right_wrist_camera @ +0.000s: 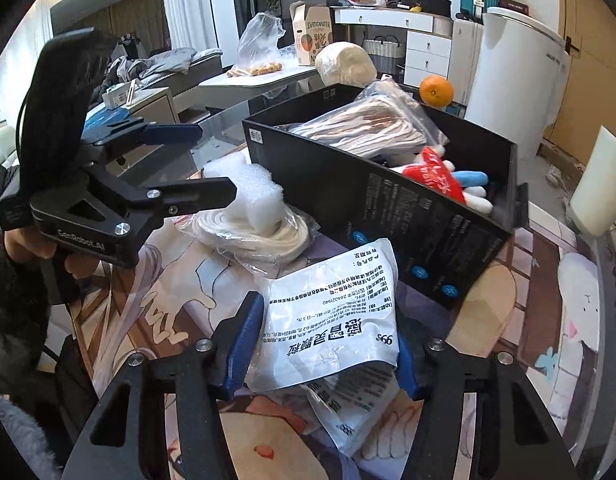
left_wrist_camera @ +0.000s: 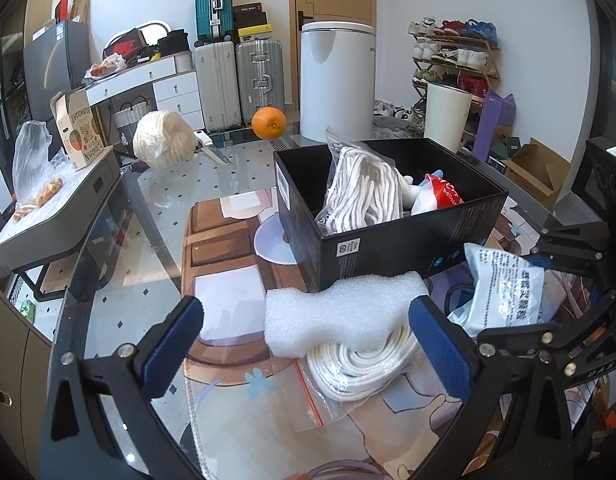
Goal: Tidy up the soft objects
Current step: 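Grasp the white foam block with the left gripper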
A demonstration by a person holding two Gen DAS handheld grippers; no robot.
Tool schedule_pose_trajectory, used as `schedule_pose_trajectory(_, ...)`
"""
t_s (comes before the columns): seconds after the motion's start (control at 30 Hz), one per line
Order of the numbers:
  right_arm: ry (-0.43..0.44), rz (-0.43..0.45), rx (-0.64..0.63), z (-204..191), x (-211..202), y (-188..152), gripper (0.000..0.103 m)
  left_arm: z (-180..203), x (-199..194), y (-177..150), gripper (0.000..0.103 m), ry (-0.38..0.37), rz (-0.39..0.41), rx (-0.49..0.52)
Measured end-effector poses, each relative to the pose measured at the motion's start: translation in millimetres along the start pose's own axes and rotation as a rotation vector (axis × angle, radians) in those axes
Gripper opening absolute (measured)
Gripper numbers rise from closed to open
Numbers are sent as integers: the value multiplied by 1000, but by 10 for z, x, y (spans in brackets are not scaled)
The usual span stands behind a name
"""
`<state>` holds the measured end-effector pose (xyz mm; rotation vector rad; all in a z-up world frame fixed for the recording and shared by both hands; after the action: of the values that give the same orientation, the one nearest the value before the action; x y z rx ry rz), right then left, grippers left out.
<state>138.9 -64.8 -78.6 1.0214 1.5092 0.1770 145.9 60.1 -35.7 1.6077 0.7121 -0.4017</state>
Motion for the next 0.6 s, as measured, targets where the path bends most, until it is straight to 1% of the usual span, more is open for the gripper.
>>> schedule_pose_trajectory(0.13,-16,24,8,20,-136,-21,59,15,-5,-6,103,-8,-4,1)
schedule_pose_trajectory(0.2,-24,34,4,37,-227,-21,59,32,-8,-12,103,-31,-13,-3)
schedule_pose_trajectory(0.27,-31,42,2,50,-274,-19,59,62,-16,-21,103,-77,-28,-13)
schedule_pose_trajectory(0.3,-32,45,0,49,-296,-19,59,78,-21,-21,103,-87,-30,-13)
schedule_pose_trajectory(0.43,-36,52,-4,42,-325,10,59,101,-6,-36,103,-77,-36,-1)
schedule_pose_trajectory(0.6,-43,57,-5,34,-366,5,59,138,30,-56,103,-99,-65,-24)
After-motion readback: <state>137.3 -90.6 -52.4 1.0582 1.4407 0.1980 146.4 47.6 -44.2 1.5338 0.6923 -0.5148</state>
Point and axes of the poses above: each gripper's, at about its wrist camera, not at the fingertips, and x roughly the way its jaws point, z to its right, y to its top, the point moved 7 cm from there along x, roughly the way its jaws point, and after that the axes turned 15 degrees about y, right-handed, at the moved point
